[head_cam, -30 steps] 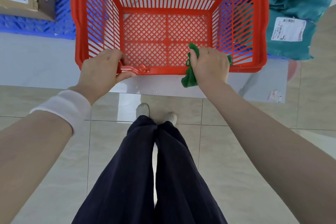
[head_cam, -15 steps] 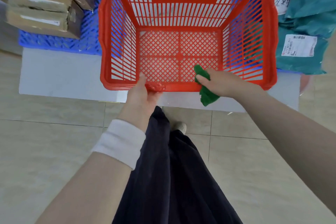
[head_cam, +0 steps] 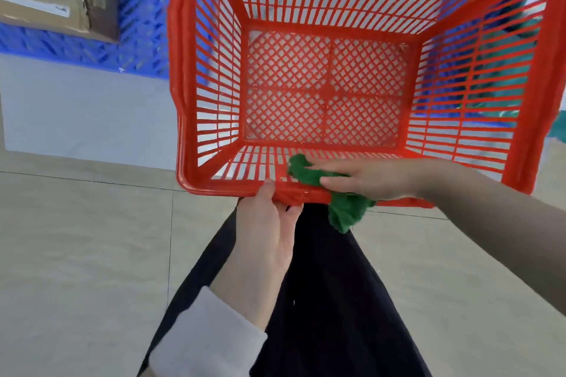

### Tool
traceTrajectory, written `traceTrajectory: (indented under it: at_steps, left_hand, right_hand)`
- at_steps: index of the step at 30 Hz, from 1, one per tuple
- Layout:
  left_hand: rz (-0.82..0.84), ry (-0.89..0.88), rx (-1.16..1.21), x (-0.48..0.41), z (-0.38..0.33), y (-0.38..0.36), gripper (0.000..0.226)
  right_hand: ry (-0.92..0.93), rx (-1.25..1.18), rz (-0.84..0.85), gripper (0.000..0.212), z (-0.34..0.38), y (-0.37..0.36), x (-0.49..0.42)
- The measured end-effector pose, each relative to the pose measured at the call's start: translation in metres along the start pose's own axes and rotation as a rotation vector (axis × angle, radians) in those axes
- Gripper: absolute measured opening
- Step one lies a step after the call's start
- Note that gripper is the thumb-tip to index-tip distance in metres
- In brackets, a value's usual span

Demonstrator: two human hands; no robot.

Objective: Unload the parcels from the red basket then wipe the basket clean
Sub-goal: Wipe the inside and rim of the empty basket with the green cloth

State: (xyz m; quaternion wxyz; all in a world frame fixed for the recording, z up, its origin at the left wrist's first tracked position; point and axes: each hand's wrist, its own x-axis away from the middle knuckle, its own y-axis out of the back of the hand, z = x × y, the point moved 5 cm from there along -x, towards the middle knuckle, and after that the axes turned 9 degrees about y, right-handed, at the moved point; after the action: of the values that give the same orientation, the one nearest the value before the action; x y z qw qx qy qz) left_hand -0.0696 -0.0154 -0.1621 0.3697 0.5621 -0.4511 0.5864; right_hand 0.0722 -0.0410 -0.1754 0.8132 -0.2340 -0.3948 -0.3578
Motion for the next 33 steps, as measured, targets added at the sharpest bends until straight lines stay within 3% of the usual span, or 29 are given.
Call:
traceTrajectory:
  at_steps: [5, 10, 13, 16, 22, 29, 33]
  left_hand:
    - [-0.003, 0.031, 0.048, 0.004, 0.000, -0.002, 0.024]
    - [-0.004, -0.008, 0.069, 0.003, 0.000, -0.005, 0.027]
    - [0.030, -0.026, 0.064, 0.003, 0.000, -0.006, 0.026]
    - [0.063, -0.043, 0.064, 0.004, -0.001, -0.008, 0.028]
    - [0.034, -0.031, 0.108, 0.004, 0.000, -0.005, 0.024]
    - [0.063, -0.038, 0.067, 0.002, 0.000, -0.005, 0.024]
    - [0.099, -0.052, 0.057, 0.003, 0.000, -0.007, 0.026]
  right_hand:
    - [-0.290, -0.036, -0.055, 0.051, -0.048, 0.022, 0.032]
    - [-0.003, -0.061, -0.049, 0.049, -0.014, 0.004, -0.026]
    - [0.071, -0.209, -0.034, 0.043, 0.013, 0.001, -0.044]
    - [0.147, -0.186, 0.057, 0.045, 0.009, -0.002, -0.025]
    - [-0.035, 0.012, 0.018, 0.049, -0.044, 0.012, -0.030]
    - [0.186, 0.027, 0.025, 0.045, -0.034, 0.004, -0.050]
    - [0.209, -0.226, 0.011, 0.038, -0.008, 0.005, -0.022]
